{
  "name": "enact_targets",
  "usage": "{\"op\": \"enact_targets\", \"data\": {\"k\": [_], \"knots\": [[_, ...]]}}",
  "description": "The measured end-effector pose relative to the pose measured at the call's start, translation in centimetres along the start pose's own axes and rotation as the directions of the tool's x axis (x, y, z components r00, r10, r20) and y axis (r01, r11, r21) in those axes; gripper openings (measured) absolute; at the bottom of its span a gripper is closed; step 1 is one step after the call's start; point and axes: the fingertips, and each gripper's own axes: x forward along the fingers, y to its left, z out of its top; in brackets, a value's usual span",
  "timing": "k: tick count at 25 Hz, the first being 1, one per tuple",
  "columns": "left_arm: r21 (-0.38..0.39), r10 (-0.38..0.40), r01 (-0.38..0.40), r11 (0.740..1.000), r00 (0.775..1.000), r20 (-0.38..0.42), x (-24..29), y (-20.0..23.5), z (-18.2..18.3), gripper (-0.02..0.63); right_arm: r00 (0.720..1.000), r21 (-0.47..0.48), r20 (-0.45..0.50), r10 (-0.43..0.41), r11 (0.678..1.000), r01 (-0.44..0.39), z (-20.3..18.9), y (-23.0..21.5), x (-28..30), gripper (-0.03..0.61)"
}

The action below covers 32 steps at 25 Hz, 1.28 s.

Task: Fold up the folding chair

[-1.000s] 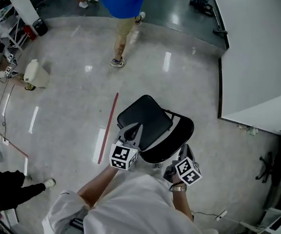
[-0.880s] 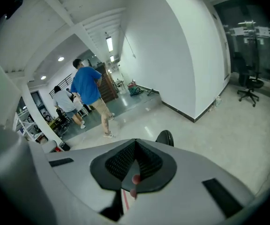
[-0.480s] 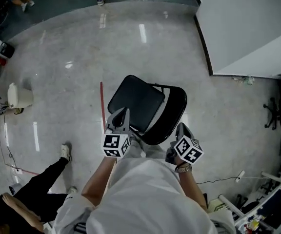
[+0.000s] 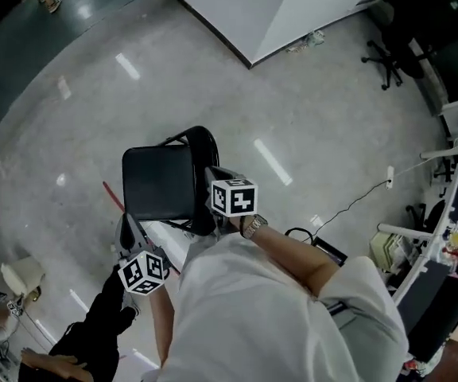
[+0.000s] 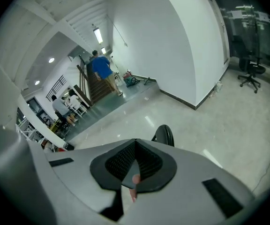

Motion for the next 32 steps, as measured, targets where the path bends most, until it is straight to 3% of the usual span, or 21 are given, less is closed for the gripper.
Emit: {"op": "enact_targets", "data": {"k": [5, 12, 19, 23, 25, 27, 32], "knots": [[0.034, -0.01, 0.011, 0.999, 0.999, -0.041, 0.7, -0.5, -0.7, 0.012, 1.0, -0.001, -0.028, 0.006, 1.0, -0.006, -0.4, -1.1, 0.1, 0.005], [0.063, -0.029, 0.035, 0.997, 0.994, -0.104, 1.1, -4.5, -4.1, 0.012, 0.998, -0.008, -0.062, -0.012, 1.0, 0.011, -1.8, -6.9, -2.1, 0.005], [0.016, -0.056, 0.06, 0.998, 0.977, -0.206, 3.7, 0.9, -7.5, 0.012, 0.984, -0.069, -0.169, -0.058, 0.996, 0.047, -5.5, -4.6, 2.4, 0.005], [0.017, -0.072, 0.08, 0.997, 0.959, -0.273, 5.5, 4.3, -9.6, 0.014, 0.965, -0.057, -0.237, -0.113, 0.993, 0.102, -7.7, -5.0, 4.2, 0.01], [0.017, -0.085, 0.094, 0.995, 0.95, -0.302, 6.8, 6.4, -10.6, 0.031, 0.952, -0.042, -0.263, -0.156, 0.988, 0.15, -8.7, -6.0, 5.1, 0.077], [0.006, -0.107, 0.115, 0.993, 0.936, -0.335, 8.3, 8.4, -12.1, 0.097, 0.94, -0.024, -0.281, -0.193, 0.981, 0.194, -9.4, -7.0, 6.0, 0.14], [-0.008, -0.156, 0.17, 0.985, 0.877, -0.454, 12.1, 13.0, -18.2, 0.168, 0.907, -0.019, -0.327, -0.267, 0.961, 0.276, -10.7, -9.8, 8.6, 0.178]]}}
